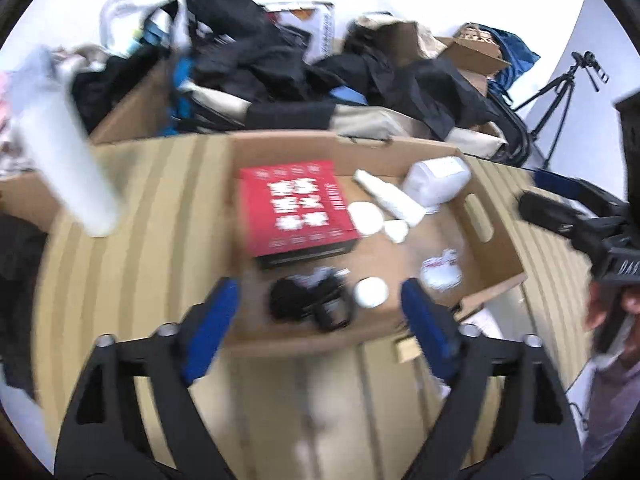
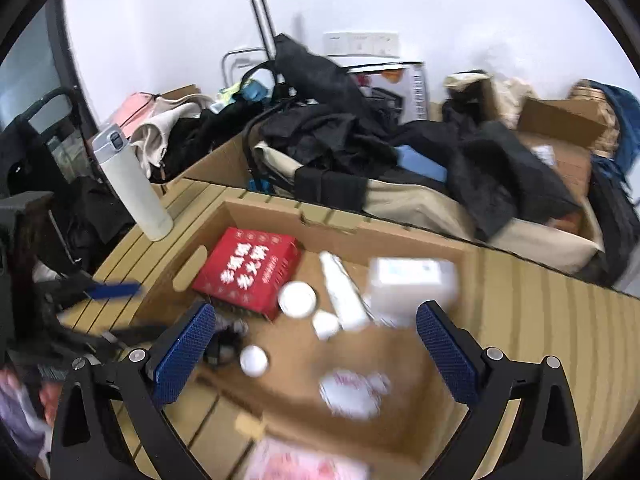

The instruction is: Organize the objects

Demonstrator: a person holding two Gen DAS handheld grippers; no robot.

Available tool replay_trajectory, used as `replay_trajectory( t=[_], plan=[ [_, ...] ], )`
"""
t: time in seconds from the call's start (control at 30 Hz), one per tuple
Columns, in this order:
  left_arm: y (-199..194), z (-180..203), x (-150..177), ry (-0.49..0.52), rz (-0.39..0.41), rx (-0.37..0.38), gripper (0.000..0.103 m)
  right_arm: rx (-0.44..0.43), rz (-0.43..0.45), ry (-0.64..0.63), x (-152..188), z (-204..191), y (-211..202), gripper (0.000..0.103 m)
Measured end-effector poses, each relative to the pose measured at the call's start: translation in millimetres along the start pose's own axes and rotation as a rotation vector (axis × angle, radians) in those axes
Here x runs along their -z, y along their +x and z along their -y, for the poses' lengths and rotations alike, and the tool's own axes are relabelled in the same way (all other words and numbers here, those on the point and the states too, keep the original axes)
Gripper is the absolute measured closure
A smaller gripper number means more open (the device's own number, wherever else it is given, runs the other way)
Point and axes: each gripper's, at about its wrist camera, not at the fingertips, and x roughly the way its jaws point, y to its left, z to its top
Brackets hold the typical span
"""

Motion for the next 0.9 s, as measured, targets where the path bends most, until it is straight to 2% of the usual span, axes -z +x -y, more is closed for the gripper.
replay_trajectory(
  t=[0.1,0.27,0.37,0.43,0.53,0.63,0.7,0.83,0.9],
  plan=[
    [-34,-10,15,0.002,0.026,-0.062,0.017,0.078,-0.020,0.055,18,10,-37,0.001],
    [-100,-10,57,0.017,0.074,-0.175,0.017,0.068,0.009,0.111,54,1,-100,0.001],
    [-144,-4,88,0.012,0.123,-0.180,0.012,0.069,0.046,0.088,84,-21,-143,0.001],
    [-173,3,116,0.027,0.156,-0.192,0.011,0.070,0.060,0.058,115,-43,-173,0.001],
    [-212,14,167,0.050,0.195,-0.158,0.003,0.030,0.086,0.017,159,-72,-207,0.001],
    [-237,21,213,0.062,0.206,-0.154,0.000,0.027,0.094,0.001,209,-100,-232,0.001],
    [-248,25,244,0.083,0.204,-0.150,0.000,0.042,0.092,0.046,246,-114,-243,0.001],
    [-251,29,264,0.079,0.167,-0.105,0.000,-0.008,0.069,0.167,297,-126,-244,0.001],
    [-255,35,260,0.091,0.193,-0.132,0.000,-0.008,0.010,0.114,300,-133,-236,0.001]
  ],
)
